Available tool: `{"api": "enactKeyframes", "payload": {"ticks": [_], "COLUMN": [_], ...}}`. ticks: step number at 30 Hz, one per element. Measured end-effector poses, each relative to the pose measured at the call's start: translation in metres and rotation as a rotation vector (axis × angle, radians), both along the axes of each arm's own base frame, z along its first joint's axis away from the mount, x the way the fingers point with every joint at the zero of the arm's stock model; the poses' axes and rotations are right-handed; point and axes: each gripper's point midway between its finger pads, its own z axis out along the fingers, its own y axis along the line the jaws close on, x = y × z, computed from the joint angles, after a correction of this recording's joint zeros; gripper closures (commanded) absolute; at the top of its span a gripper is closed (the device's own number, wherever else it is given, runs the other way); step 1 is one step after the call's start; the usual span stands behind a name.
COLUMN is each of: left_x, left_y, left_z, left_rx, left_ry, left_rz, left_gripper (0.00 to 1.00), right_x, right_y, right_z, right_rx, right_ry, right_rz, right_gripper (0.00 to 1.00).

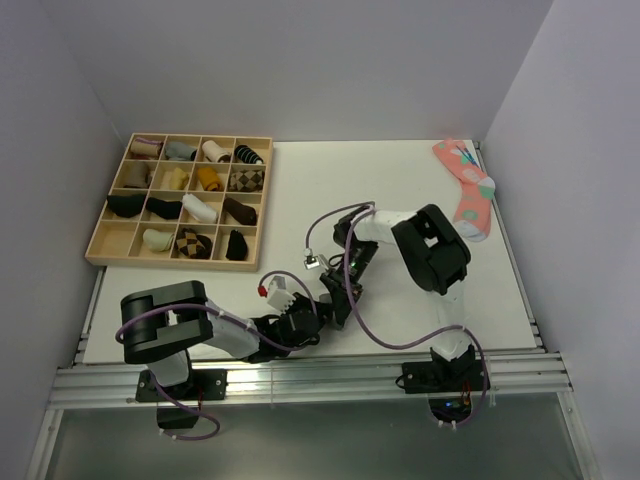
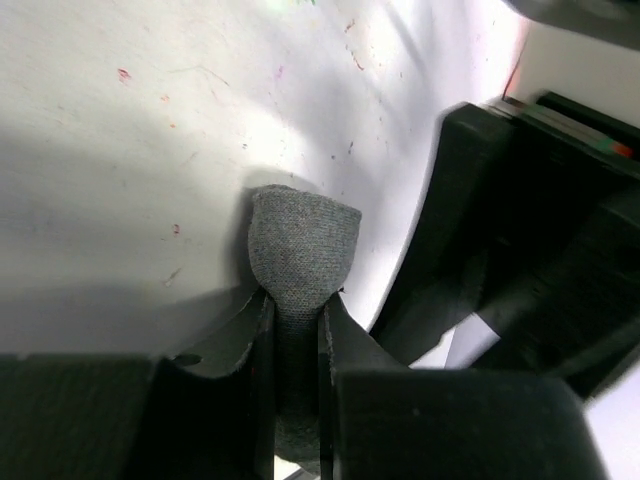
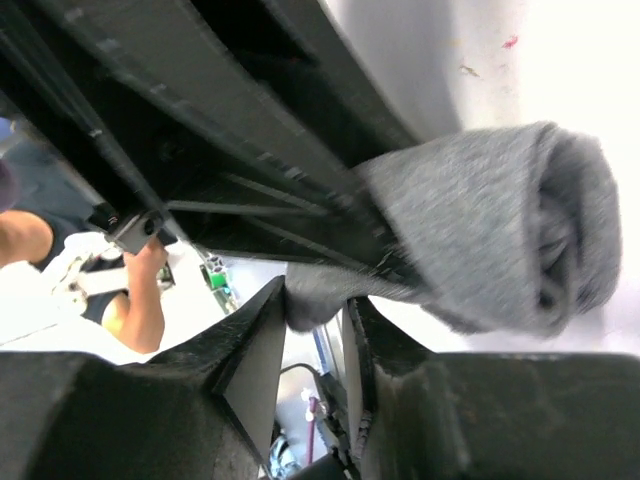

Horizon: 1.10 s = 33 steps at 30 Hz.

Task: Roll the socks
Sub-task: Pick up the sock at the center of the board.

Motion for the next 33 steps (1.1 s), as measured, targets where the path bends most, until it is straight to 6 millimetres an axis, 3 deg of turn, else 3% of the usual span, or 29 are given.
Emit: {"api": "enactKeyframes", "payload": {"ticks": [4, 9, 12, 18, 23, 27, 33], "left_x": [0.001, 0.002, 0.003, 0.002, -0.001, 0.001, 0.008], "left_y": [0.004, 0.011, 0.015, 0.026, 0.036, 0.036, 0.049], "left_z": [-0.001, -0.002, -0.002, 0.000, 0.006, 0.030, 0.092], "left_rx": [-0.007, 0.002, 0.005, 0.023, 0.057, 0.045, 0.007], "left_ry": [-0.001, -0.008, -0.011, -0.039, -0.083, -0.142, -0.266], "left_rz": [0.004, 0.003, -0.004, -0.042, -0.101, -0.141, -0.149], "left_gripper": [1.00, 1.00, 1.00, 1.00, 1.00, 1.00, 1.00], "right_x": [0.001, 0.016, 0.026, 0.053, 0.076, 0.087, 0.095], "right_y": [0.001, 0.004, 0.003, -0.017, -0.033, -0.041, -0.049], "right_z": [0.011, 0.030, 0.030, 0.020, 0.035, 0.050, 0.064], "right_rx": [-0.025, -0.034, -0.056, -0.160, -0.171, -0.159, -0.138], "right_ry": [-0.069, -0.196, -0.248, -0.328, -0.429, -0.502, -0.564], "right_rz": [-0.044, -0.117, -0.159, -0.268, -0.351, -0.390, -0.421], "right_gripper": [0.51, 0.48, 0.48, 0.48, 0.47, 0.47, 0.47]}}
